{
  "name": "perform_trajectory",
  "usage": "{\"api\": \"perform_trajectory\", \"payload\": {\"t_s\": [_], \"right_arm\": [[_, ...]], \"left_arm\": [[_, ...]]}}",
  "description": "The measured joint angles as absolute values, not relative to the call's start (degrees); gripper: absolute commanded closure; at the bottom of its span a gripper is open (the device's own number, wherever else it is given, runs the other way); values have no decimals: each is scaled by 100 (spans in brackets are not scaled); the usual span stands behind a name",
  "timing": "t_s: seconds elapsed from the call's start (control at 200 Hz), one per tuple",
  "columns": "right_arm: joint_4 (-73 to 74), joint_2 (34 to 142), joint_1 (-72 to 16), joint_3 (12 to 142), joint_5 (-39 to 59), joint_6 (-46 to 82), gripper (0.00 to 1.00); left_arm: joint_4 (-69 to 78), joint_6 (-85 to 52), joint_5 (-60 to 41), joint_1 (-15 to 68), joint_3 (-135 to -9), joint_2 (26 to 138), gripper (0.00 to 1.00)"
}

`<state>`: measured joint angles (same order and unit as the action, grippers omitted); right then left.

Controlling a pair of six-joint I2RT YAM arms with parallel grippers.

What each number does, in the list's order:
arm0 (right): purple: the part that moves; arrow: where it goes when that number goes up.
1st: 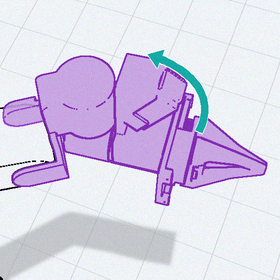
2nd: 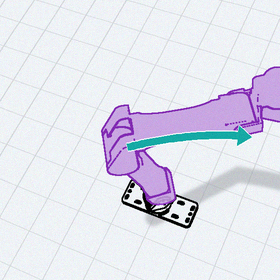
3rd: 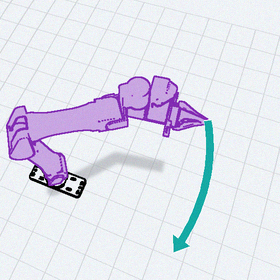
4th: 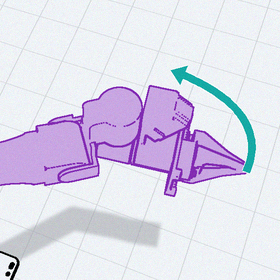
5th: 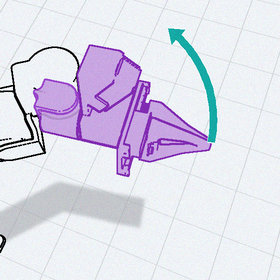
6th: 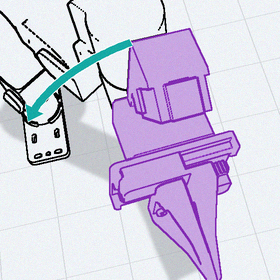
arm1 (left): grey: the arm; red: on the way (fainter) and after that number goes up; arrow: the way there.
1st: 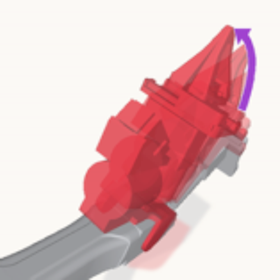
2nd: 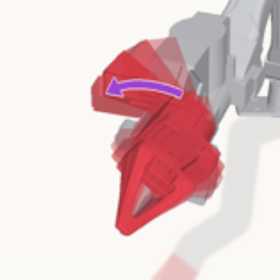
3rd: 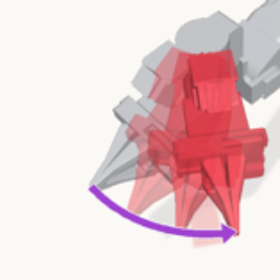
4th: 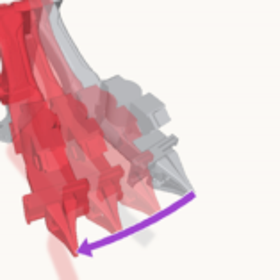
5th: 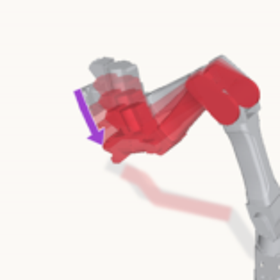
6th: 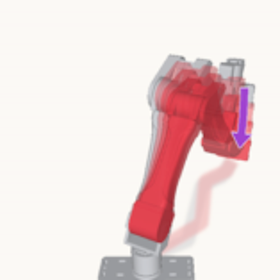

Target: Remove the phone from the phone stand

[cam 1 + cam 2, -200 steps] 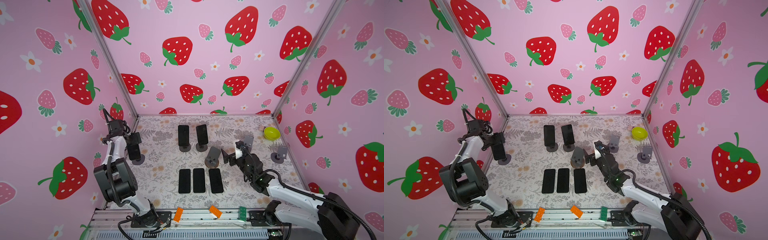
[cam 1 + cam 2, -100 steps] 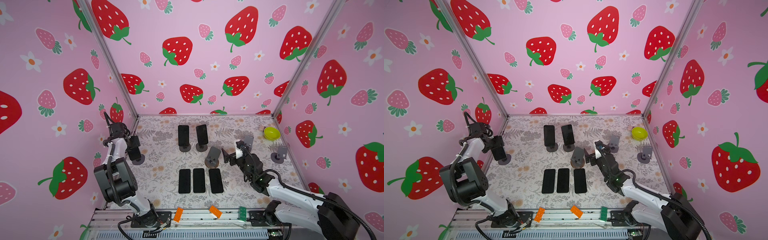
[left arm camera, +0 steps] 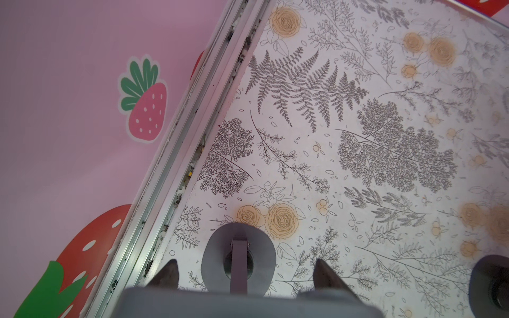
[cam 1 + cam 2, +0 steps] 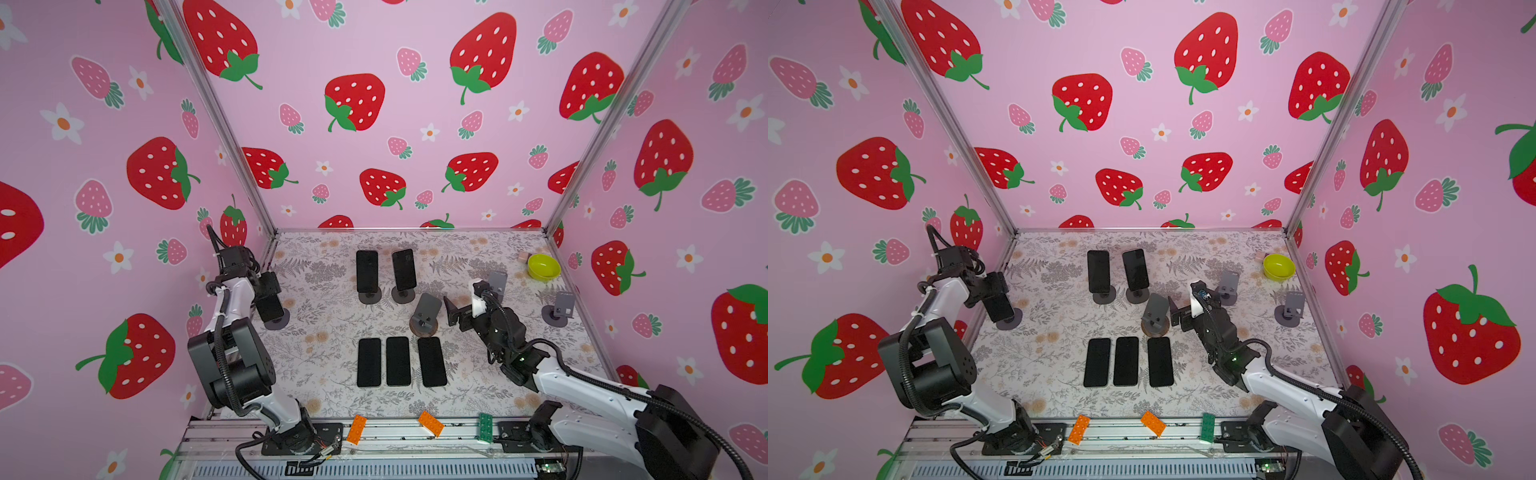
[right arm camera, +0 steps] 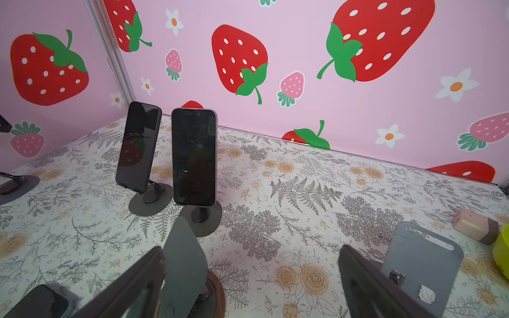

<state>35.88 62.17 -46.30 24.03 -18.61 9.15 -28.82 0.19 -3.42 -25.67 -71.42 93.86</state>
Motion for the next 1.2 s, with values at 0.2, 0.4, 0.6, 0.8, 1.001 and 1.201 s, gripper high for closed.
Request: {"api": "perform_trajectory", "payload": {"t_s": [0.2, 0.4, 0.6, 0.8, 1.001, 1.201], "right_arm": [[3588, 6173, -4630, 2403, -1861, 939, 0], [3590, 6171, -4630, 2403, -1859, 998, 0], [3588, 6171, -4630, 2403, -1857, 1052, 0], [3590, 6173, -4630, 2403, -1859, 1114, 0], [3581, 6283, -4630, 2403, -1927, 1260, 0], [3551, 6410, -4630, 2405, -2056, 1389, 0]], "left_arm": [[-3293, -27, -305, -2567, -7238, 9290, 38], [-3483, -30, -237, -2567, -7330, 8960, 40], [-3557, -78, -200, -2567, -7566, 8788, 40], [-3935, -183, -381, -2515, -7784, 8628, 41], [-4152, -217, -543, -2158, -7915, 8285, 42], [-4289, -263, -714, -1516, -7994, 8014, 42]]}}
